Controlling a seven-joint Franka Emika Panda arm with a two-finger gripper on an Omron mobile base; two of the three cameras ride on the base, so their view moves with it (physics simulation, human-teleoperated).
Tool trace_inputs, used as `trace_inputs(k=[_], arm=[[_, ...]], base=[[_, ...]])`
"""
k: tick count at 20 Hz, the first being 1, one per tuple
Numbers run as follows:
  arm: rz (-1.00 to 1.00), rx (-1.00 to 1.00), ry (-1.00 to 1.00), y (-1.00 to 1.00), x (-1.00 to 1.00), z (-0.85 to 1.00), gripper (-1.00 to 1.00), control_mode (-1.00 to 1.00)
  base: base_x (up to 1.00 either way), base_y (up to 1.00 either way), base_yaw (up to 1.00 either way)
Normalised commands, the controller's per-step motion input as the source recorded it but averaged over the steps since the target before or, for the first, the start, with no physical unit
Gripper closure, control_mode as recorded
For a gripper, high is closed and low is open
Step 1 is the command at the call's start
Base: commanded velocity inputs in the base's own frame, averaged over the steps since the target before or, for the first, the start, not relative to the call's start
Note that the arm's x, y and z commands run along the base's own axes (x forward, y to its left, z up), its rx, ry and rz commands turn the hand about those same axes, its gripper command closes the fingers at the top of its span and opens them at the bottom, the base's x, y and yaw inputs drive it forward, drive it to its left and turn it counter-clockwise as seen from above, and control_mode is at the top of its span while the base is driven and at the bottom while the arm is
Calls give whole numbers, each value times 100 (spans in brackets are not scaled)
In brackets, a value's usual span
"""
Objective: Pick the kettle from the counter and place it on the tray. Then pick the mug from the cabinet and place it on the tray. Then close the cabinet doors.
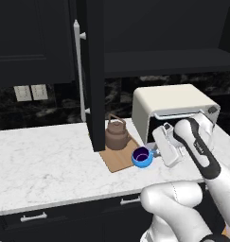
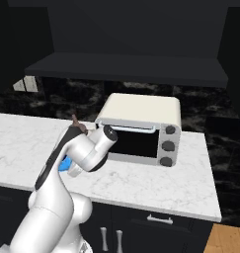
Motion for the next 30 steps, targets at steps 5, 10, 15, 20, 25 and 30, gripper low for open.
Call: trace_inputs(k=[5, 10, 15, 20, 25, 30], arm=[[0, 2, 0, 17, 31, -17, 100, -100], [0, 1, 1, 16, 29, -23, 100, -100], [0, 0, 0, 4, 29, -17, 100, -100], [0, 0, 0, 0, 32, -12, 100, -100], [0, 0, 0, 0, 28, -17, 100, -100], [0, 0, 0, 0, 21, -16, 100, -100]], base=[[0, 0, 0], [0, 0, 0], [0, 0, 0], [0, 0, 0], [0, 0, 0], [0, 0, 0]])
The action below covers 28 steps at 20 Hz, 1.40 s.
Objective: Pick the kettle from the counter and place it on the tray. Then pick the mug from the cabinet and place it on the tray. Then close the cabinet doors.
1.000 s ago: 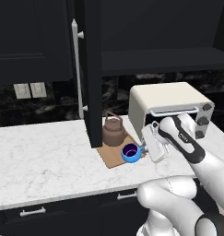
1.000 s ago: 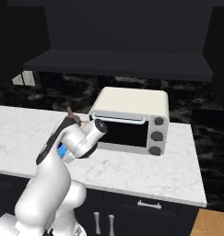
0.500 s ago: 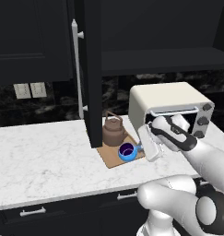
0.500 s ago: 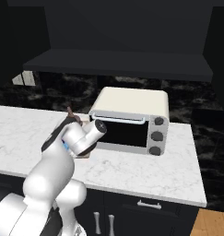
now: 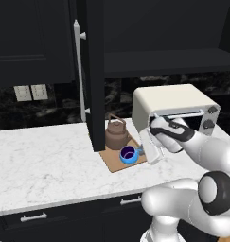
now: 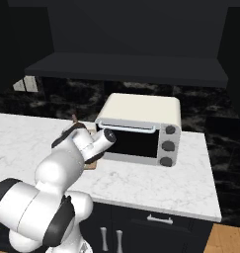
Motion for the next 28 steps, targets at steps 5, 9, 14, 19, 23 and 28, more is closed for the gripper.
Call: trace_inputs(k=[5, 9, 14, 19, 23, 28], arm=[[0, 0, 0, 1, 19, -18, 100, -100], [0, 0, 0, 4, 16, -23, 100, -100], [0, 0, 0, 0, 11, -23, 100, -100], [0, 0, 0, 1, 10, -24, 100, -100], [0, 0, 0, 0, 11, -20, 100, -100], [0, 0, 0, 0, 1, -8, -100, -100]], base=[[0, 0, 0], [0, 0, 0], [0, 0, 0], [0, 0, 0], [0, 0, 0], [0, 0, 0]])
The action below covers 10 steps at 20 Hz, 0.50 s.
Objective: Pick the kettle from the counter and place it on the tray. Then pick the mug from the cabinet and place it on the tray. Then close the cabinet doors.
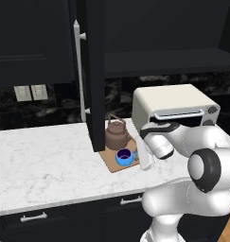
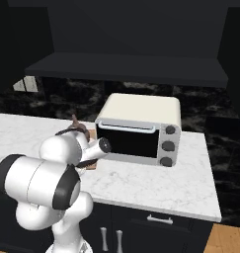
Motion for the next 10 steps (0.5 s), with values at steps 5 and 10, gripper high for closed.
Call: trace_inputs(k=[5, 10], arm=[[0, 0, 0, 0, 0, 0, -100, -100], [-3, 1, 0, 0, 0, 5, -100, -100]], base=[[0, 0, 0], [0, 0, 0]])
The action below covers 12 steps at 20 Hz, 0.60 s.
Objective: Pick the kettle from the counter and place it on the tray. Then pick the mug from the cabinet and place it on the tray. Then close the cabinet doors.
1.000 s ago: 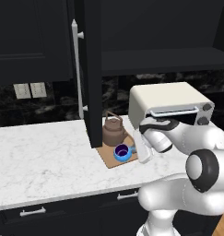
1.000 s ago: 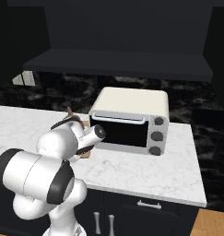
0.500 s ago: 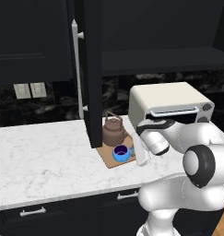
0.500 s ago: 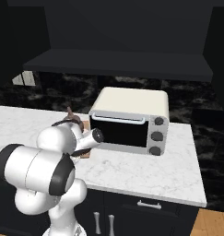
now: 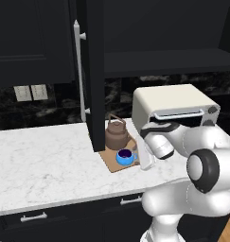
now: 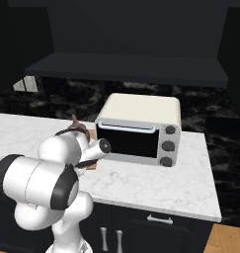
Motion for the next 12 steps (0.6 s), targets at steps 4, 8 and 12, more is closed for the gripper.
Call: trace_inputs(k=[4, 8, 12], arm=[[-9, 1, 0, -16, -9, 33, -100, -100], [-13, 1, 1, -22, -38, 60, -100, -100], [-17, 0, 0, -1, -51, 84, -100, -100]], base=[[0, 0, 0], [0, 0, 0], [0, 0, 0]])
